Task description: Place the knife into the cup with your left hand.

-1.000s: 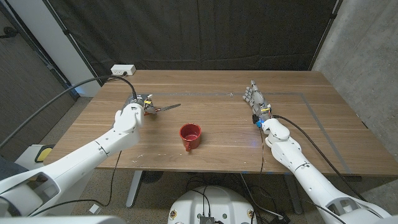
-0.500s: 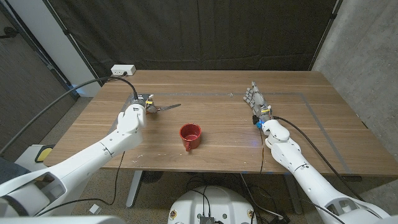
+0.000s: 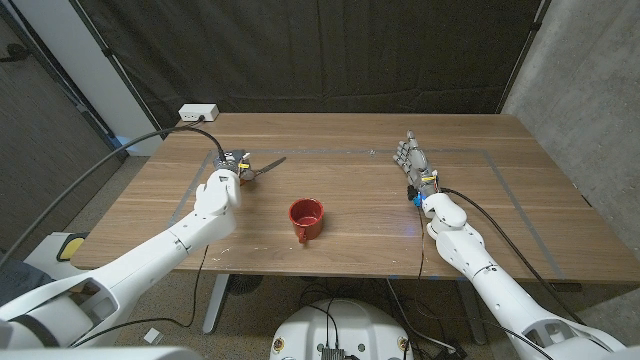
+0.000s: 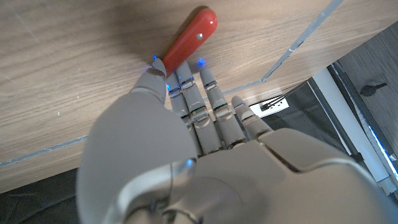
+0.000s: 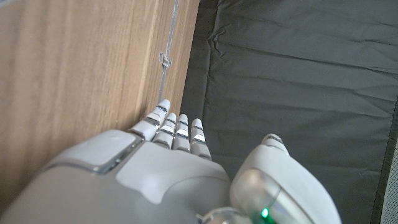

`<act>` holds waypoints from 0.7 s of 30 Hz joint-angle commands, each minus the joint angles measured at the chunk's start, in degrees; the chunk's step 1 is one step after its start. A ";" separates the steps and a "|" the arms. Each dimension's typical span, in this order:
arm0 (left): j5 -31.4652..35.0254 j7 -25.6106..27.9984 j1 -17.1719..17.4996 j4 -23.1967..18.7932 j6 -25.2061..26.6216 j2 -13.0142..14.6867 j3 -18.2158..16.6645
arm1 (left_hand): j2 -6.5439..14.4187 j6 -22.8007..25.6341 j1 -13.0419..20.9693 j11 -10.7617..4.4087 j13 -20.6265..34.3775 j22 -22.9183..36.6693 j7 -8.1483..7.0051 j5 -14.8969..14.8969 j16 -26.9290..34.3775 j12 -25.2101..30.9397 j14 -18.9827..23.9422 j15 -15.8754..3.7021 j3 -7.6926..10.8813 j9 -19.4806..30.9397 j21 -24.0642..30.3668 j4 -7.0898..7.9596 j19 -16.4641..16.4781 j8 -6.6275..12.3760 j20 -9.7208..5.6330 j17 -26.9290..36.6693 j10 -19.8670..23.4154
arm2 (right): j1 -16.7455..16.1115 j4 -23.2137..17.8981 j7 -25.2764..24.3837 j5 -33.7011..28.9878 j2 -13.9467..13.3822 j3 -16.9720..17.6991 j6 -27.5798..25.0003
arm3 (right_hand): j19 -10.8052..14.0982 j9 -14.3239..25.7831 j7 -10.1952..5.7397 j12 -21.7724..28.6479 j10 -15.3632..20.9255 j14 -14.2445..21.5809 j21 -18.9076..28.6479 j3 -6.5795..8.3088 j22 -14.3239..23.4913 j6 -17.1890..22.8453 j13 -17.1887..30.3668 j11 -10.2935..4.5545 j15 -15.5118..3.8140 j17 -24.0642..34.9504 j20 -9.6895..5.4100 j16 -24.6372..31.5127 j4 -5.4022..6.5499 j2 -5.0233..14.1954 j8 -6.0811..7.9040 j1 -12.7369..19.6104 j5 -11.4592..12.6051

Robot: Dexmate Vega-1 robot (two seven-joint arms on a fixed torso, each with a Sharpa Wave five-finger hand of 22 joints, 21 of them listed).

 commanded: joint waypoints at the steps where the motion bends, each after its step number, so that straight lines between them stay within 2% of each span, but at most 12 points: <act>1: -1.25 1.92 -0.16 0.11 -1.56 0.05 0.57 | 1.29 3.03 2.85 -1.76 1.59 -0.08 3.84 0.46 -0.56 0.90 0.95 -5.02 0.72 4.92 -0.38 -0.07 -0.44 1.12 -3.04 0.12 2.50 | -0.69 -0.65 -0.17 0.26 0.02 0.25 0.30 | -0.31 0.16 -0.11 0.12 0.09 -0.19 -0.08 -0.13 0.14 0.09 0.24 0.19 0.35 0.10 0.27 -0.02 -0.23 0.03 -0.18 -0.32 -0.09; 14: -0.94 1.18 0.57 -4.05 -1.71 3.07 -0.91 | 1.07 3.22 3.10 -1.52 2.91 -0.13 3.92 0.43 -1.13 1.29 1.09 -5.29 0.98 5.44 -0.61 0.09 -1.08 1.83 -3.23 0.18 2.60 | -1.59 -2.36 -0.71 0.28 -0.39 0.21 -0.63 | -0.51 0.16 -0.09 0.09 0.03 -0.40 -0.16 -0.13 0.14 0.07 0.25 0.32 0.38 0.07 0.39 -0.06 -0.36 0.09 -0.20 -0.28 -0.08; 21: 0.02 1.61 1.15 -5.82 -1.98 3.64 -1.51 | 0.92 3.47 2.99 -1.68 3.46 -0.13 3.85 0.35 -1.34 1.44 1.02 -5.36 1.05 5.03 -0.58 0.29 -1.10 1.84 -3.51 0.23 2.80 | -1.49 -2.32 -0.70 0.25 -0.28 0.13 -0.50 | -0.56 0.16 -0.09 0.06 -0.07 -0.50 -0.18 -0.14 0.14 0.06 0.26 0.31 0.42 0.07 0.43 -0.06 -0.42 0.12 -0.21 -0.29 -0.07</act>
